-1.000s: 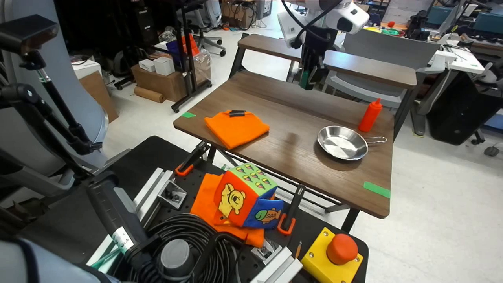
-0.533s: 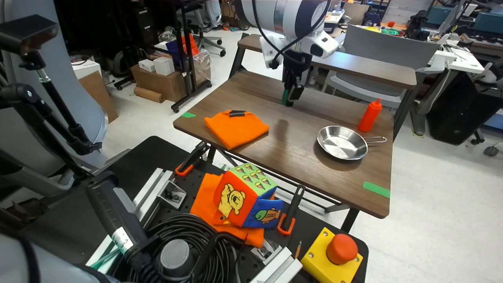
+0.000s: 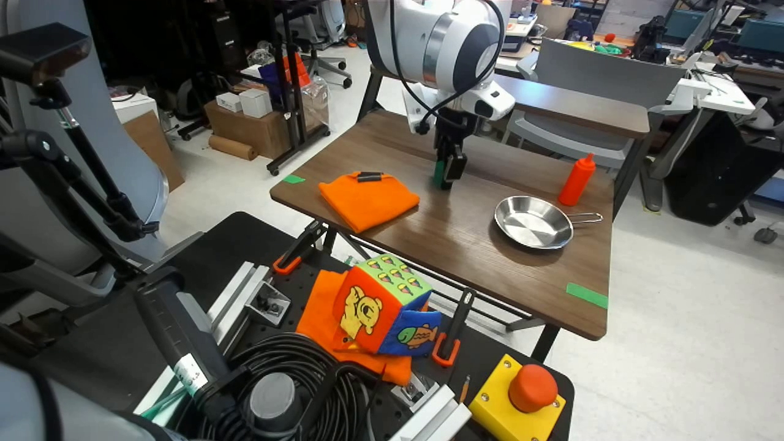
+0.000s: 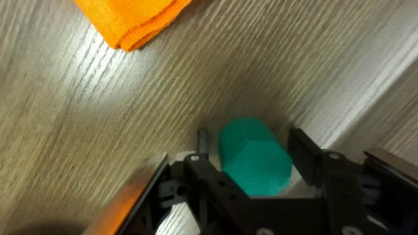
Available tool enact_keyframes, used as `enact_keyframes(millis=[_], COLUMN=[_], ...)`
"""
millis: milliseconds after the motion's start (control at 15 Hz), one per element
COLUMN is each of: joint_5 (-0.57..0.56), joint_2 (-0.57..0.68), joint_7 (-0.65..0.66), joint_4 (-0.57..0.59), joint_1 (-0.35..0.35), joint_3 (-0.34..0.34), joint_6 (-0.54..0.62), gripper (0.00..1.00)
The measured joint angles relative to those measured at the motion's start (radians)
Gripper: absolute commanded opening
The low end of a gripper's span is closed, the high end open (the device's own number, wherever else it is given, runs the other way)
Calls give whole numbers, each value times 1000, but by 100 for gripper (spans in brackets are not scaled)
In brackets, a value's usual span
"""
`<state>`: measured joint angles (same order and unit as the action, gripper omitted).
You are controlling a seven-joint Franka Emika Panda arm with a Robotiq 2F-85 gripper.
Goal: Put the green block on the table
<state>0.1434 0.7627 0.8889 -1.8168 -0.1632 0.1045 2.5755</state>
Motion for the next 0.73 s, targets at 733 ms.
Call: enact_keyframes(millis=[733], joint_5=[-66], joint_2=[-471], joint_7=[-278], joint_4=[-387], joint_1=[12], joint_3=[-4], joint_6=[-191], gripper=[100])
